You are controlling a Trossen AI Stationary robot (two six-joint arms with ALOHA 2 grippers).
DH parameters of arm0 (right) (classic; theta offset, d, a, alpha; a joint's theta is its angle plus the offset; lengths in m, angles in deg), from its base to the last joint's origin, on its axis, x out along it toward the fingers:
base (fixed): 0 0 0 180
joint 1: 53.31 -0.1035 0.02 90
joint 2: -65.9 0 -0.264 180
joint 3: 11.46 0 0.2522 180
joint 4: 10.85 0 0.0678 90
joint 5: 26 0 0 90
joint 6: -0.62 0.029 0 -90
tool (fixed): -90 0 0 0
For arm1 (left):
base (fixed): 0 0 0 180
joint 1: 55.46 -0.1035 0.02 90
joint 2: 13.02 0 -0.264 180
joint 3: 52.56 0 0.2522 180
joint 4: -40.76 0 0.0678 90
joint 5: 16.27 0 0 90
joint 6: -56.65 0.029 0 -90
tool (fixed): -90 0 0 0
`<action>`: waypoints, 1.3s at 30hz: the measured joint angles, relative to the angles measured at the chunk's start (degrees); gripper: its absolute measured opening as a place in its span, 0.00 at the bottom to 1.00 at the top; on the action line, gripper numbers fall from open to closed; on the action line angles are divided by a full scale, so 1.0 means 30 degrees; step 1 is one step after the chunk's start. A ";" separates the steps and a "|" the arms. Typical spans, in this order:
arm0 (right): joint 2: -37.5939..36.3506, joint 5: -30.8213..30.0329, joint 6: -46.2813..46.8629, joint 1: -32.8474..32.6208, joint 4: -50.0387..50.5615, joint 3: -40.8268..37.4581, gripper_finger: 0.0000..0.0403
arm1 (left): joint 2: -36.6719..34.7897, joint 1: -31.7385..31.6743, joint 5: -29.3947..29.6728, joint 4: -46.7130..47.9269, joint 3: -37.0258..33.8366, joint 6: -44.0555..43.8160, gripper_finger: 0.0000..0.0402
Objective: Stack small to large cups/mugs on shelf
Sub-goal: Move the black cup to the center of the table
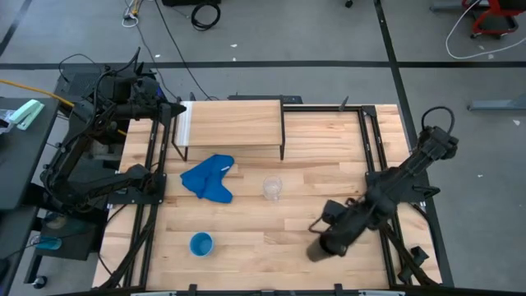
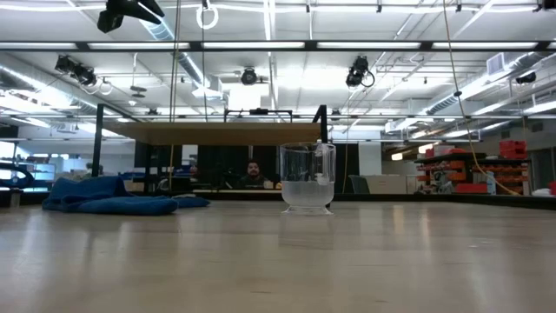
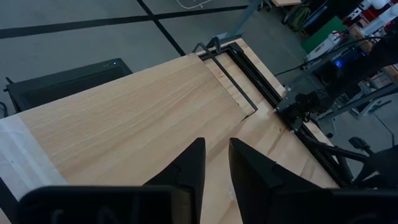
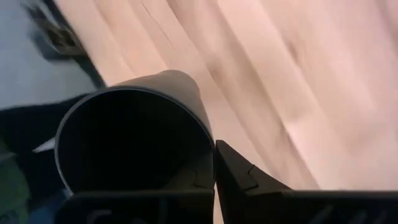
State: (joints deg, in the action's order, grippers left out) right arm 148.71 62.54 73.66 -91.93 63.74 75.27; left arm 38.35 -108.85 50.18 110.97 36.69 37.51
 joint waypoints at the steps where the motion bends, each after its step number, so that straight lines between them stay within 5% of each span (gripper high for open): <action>1: 0.0000 -0.0065 -0.0714 0.0551 0.0152 0.0556 0.01 | 0.0000 0.0000 0.0000 0.0005 0.0000 -0.0018 0.20; 12: 0.0310 -0.0523 -0.9099 0.7281 0.0987 0.6923 0.00 | 0.0000 -0.0005 0.0000 0.0007 0.0000 0.0066 0.18; 21: 0.4634 0.0673 -1.5754 1.1854 0.2376 1.3487 0.00 | 0.0000 0.0000 0.0197 0.0009 0.0004 0.0081 0.18; 29: 0.9886 0.1904 -1.8534 1.3252 0.4654 1.9050 0.00 | 0.0000 0.0000 0.0375 0.0010 0.0006 0.0086 0.17; 39: 1.3297 0.2190 -1.9377 1.3382 0.4955 2.0282 0.00 | 0.0000 0.0000 0.1139 0.0005 0.0001 0.0139 0.17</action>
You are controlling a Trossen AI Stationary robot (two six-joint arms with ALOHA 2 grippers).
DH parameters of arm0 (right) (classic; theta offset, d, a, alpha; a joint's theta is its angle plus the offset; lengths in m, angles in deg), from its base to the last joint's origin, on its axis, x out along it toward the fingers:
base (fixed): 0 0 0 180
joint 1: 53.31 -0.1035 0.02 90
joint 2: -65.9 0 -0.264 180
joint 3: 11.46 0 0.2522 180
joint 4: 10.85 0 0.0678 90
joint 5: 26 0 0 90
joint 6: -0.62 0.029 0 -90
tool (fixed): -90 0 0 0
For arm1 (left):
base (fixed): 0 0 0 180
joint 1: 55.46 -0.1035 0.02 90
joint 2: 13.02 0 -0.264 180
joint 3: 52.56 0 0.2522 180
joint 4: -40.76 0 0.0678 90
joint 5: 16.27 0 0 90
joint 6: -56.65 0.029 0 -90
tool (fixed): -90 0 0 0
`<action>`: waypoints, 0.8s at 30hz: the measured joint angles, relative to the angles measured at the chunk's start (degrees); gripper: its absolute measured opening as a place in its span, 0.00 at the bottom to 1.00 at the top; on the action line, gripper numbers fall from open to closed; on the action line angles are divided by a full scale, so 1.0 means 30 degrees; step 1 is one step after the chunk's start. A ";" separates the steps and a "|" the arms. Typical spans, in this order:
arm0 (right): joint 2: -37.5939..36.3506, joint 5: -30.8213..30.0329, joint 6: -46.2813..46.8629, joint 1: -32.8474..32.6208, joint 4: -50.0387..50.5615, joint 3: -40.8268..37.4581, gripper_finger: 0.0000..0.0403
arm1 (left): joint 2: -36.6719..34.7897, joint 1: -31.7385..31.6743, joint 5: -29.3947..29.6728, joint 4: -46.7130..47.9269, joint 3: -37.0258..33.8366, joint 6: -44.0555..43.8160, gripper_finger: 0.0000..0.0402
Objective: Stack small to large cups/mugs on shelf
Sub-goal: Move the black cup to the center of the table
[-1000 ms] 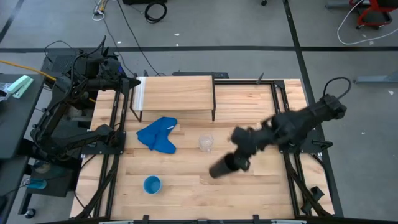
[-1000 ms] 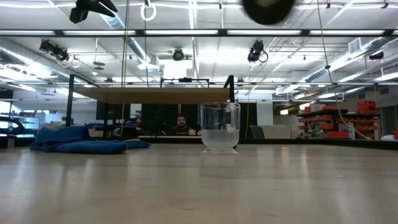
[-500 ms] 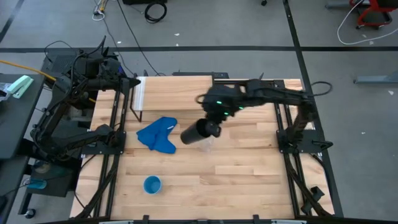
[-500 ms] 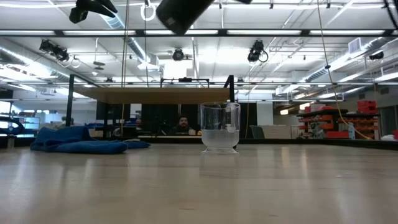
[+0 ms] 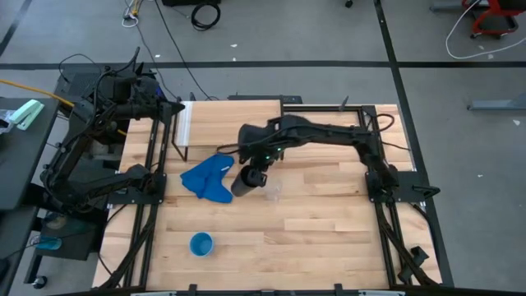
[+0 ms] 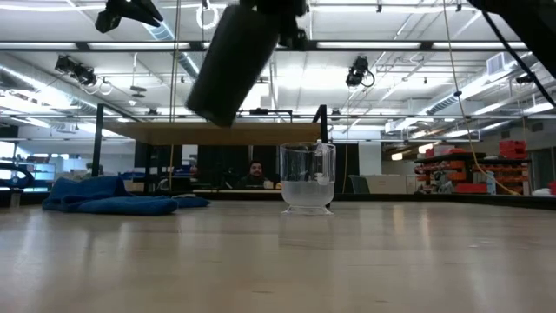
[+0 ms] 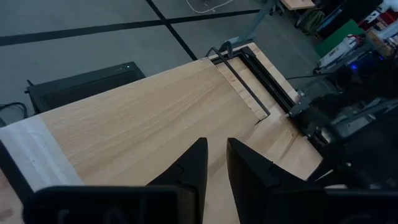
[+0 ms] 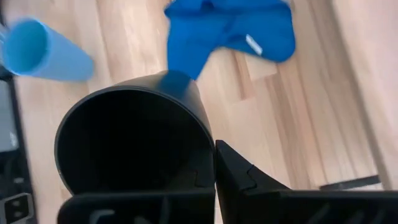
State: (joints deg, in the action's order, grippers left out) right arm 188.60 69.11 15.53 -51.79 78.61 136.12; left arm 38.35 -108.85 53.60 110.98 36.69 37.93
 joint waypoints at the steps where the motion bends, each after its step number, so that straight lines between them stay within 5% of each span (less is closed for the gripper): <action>1: 0.0229 -0.0032 -0.0043 -0.0034 0.0099 0.0000 0.00 | 0.0000 0.0000 0.0012 0.0007 0.0005 0.0000 0.17; 24: 0.2478 -0.0295 -0.1397 0.0090 -0.0072 -0.0107 0.00 | 0.0000 -0.0007 0.0851 0.0153 0.0006 0.0510 0.18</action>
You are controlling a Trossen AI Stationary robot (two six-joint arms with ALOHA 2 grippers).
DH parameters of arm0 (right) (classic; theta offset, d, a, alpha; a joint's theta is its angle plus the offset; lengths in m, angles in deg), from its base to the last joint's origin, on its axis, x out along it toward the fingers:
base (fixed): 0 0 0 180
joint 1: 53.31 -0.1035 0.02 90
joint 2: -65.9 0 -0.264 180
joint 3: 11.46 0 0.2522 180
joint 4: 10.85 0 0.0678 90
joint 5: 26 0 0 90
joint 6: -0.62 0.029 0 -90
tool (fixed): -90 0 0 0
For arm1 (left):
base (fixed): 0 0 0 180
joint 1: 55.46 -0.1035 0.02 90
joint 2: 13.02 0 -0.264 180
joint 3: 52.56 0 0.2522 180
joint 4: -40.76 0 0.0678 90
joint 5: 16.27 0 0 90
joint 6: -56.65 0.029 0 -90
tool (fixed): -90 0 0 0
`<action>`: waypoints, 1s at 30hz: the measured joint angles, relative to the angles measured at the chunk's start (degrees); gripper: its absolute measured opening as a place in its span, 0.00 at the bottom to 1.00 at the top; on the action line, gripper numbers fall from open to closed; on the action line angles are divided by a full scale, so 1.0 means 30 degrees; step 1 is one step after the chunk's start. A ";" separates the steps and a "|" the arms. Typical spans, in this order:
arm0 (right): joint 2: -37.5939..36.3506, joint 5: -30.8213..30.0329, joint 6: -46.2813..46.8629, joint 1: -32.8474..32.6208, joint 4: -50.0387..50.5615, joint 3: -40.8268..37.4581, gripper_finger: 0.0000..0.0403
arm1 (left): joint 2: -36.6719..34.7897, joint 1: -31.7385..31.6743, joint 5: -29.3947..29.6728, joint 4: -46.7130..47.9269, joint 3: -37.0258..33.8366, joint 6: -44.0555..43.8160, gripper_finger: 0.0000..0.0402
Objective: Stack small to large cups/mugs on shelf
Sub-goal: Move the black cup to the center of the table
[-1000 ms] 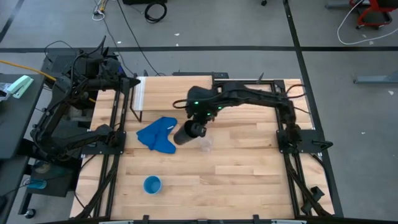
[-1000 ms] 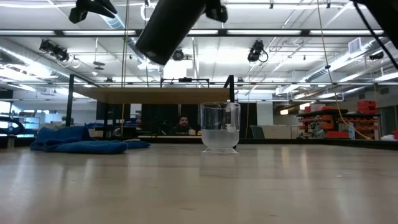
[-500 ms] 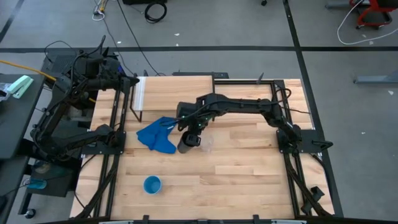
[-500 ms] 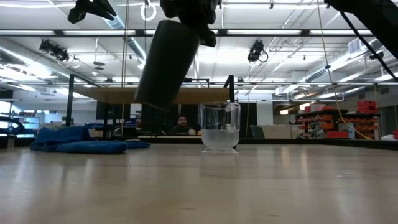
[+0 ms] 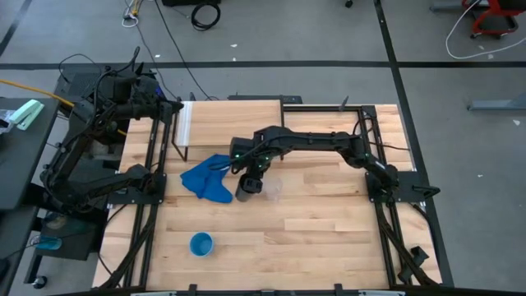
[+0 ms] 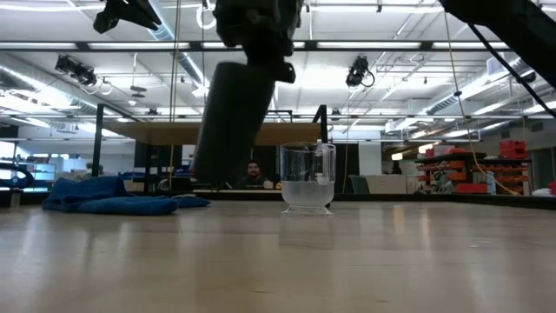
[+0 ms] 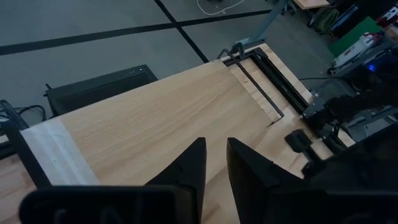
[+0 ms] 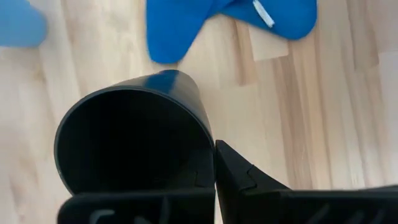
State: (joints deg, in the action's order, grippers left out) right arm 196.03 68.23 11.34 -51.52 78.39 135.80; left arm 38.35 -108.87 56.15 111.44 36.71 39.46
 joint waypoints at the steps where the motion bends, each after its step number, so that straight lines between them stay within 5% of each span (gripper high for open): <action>1: 0.0150 -0.0085 0.0001 0.0066 0.0095 -0.0002 0.00 | 0.0000 0.0000 0.0002 0.0007 0.0000 0.0000 0.17; 30: 0.0268 -0.1036 0.1291 0.0883 -0.1339 -0.0826 0.01 | 0.0022 0.0007 0.0006 0.0007 -0.0003 -0.0058 0.18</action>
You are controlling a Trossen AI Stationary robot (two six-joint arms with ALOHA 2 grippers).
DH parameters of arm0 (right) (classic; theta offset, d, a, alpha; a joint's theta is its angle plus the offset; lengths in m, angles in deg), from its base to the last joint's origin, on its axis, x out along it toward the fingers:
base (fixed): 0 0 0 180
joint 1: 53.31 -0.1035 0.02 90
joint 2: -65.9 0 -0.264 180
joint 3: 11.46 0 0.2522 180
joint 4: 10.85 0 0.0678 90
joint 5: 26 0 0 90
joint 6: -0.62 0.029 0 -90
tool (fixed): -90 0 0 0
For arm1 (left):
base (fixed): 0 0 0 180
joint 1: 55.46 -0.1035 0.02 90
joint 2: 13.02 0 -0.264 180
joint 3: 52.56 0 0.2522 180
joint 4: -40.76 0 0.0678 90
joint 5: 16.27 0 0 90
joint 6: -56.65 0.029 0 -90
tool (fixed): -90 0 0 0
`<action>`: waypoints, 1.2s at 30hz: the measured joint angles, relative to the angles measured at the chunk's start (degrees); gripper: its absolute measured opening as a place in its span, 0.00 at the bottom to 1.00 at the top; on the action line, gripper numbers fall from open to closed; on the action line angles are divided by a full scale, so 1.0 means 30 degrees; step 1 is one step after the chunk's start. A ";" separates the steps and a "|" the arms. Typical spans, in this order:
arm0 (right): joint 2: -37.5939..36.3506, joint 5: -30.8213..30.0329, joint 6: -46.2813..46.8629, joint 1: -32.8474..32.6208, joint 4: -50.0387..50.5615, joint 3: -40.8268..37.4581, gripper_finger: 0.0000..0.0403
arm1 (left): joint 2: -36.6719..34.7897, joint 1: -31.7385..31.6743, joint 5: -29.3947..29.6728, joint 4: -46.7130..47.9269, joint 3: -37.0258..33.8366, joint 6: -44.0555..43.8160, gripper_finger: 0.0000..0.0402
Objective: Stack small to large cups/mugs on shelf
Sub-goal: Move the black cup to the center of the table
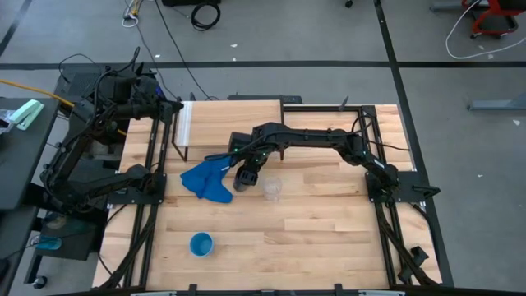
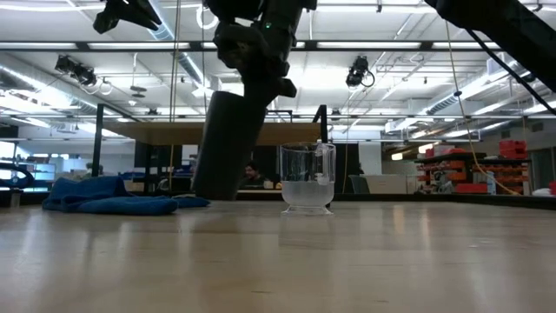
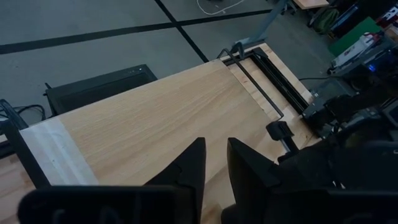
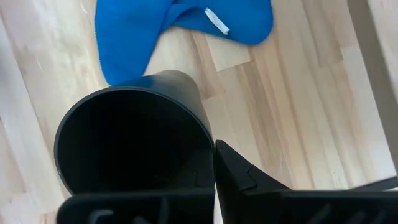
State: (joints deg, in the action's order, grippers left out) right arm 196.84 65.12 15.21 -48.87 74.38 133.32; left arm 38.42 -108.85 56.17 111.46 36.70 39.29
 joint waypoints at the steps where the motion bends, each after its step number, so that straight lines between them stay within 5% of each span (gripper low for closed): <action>1: 0.0000 -0.0006 -0.0008 -0.0013 0.0000 0.0000 0.01 | 0.0000 0.0000 0.0000 0.0000 0.0003 0.0000 0.18; 15: -0.0073 0.0082 -0.0035 -0.0243 -0.0172 -0.1345 0.04 | 0.0000 0.0000 0.0000 0.0253 0.0003 0.0022 0.19; 36: -0.0066 0.0409 0.0234 -0.0330 -0.1807 -0.1355 0.22 | 0.0000 -0.0005 0.0000 0.0277 0.0003 0.0233 0.19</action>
State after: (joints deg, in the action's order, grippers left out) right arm 196.64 66.35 15.91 -49.86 68.96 129.26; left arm 38.42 -108.86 56.17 112.29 36.71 39.98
